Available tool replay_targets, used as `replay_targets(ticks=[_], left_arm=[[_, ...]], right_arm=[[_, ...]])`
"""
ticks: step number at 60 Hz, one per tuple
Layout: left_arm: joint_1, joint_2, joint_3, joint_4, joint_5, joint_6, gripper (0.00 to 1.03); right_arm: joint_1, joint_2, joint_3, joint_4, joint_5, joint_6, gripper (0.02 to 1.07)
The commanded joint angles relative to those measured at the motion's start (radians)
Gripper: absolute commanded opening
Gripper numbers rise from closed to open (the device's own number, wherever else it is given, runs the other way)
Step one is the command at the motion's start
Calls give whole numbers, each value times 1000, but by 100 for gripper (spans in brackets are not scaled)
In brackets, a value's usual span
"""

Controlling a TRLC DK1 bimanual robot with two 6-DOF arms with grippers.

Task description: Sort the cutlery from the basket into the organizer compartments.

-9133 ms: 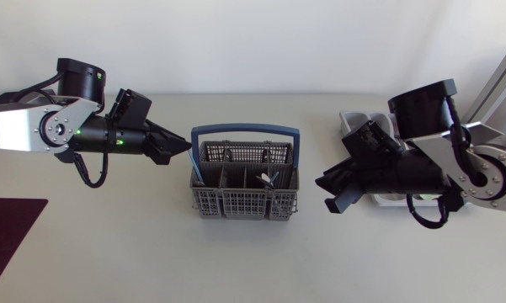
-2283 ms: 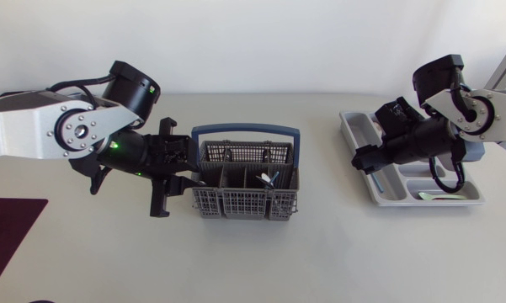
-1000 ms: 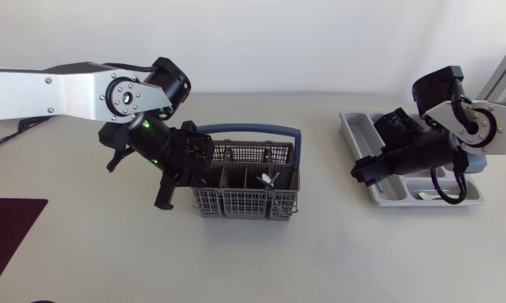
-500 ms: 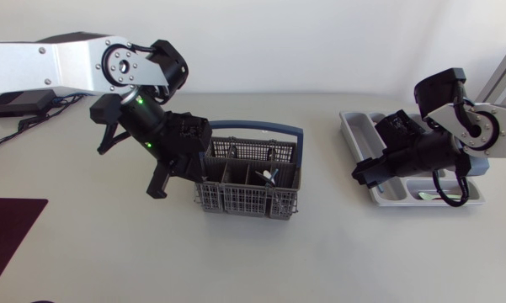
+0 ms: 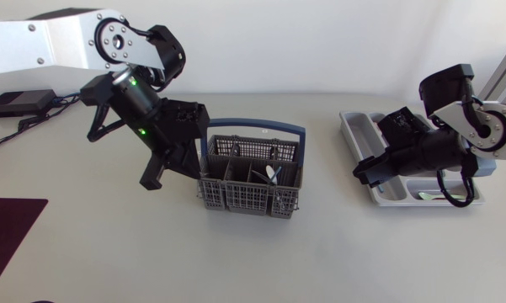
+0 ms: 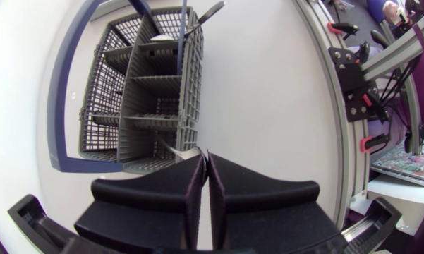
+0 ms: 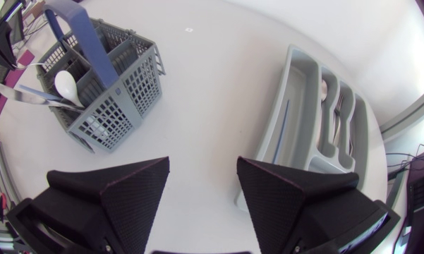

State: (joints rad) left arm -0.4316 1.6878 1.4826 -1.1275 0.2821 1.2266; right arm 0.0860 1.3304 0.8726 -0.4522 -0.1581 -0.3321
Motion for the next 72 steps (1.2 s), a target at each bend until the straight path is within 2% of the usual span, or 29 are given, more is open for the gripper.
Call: replay_targets(ticks=[1, 19, 32, 36, 55, 58, 72], left_arm=[[5, -16, 64, -55, 39, -12, 4], [7, -154, 84, -140, 57, -88, 6], [5, -223, 117, -264, 60, -121, 5], [4, -247, 100, -270, 60, -127, 5], [-35, -329, -22, -276, 62, -118, 5], [-47, -330, -44, -270, 63, -121, 5], [-136, -323, -93, -252, 112, -162, 4]], right_arm=[[21, -46, -20, -22, -21, -28, 72], [127, -214, -34, -75, -75, -61, 75], [316, -361, -50, -109, -66, -74, 75], [391, -393, -57, -114, -49, -87, 78], [658, -408, -87, -74, 20, -99, 79], [676, -401, -98, -56, 22, -99, 82], [724, -350, -139, 35, 9, -104, 82]])
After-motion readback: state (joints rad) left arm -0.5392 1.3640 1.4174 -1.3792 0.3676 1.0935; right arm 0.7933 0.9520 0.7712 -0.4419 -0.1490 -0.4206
